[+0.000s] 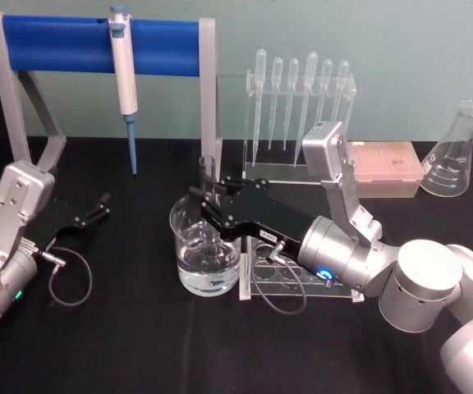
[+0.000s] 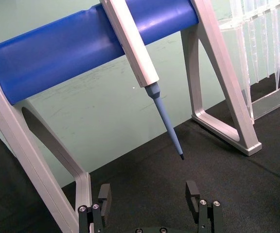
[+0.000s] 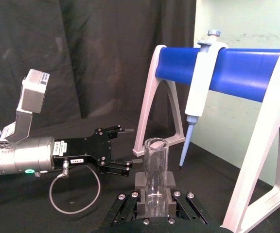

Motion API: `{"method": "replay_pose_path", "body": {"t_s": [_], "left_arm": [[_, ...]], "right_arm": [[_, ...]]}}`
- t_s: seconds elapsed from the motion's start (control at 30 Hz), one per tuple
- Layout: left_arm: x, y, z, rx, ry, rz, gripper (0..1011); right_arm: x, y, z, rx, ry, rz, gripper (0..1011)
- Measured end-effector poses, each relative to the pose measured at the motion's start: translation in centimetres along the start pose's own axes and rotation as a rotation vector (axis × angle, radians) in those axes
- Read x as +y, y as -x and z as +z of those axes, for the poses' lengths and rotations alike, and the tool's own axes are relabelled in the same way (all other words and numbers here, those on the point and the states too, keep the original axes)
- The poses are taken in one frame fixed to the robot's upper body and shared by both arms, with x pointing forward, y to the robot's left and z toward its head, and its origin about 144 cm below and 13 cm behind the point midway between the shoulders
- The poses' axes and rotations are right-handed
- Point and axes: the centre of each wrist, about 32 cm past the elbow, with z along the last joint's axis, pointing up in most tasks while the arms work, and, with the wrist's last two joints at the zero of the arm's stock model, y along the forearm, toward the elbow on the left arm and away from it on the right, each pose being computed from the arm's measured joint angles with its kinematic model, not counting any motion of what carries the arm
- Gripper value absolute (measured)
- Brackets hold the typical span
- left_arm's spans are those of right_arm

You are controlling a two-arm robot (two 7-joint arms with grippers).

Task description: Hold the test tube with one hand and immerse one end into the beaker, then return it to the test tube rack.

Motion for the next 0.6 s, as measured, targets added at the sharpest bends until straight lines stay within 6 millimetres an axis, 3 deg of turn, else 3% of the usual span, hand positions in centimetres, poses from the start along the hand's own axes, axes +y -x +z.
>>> {"method": "replay_pose_path", "body": {"t_s": [0.6], "left_arm": [[0.0, 0.0, 0.0, 0.0, 0.0, 0.0, 1000]], "right_arm": [[0.0, 0.0, 0.0, 0.0, 0.0, 0.0, 225]]}}
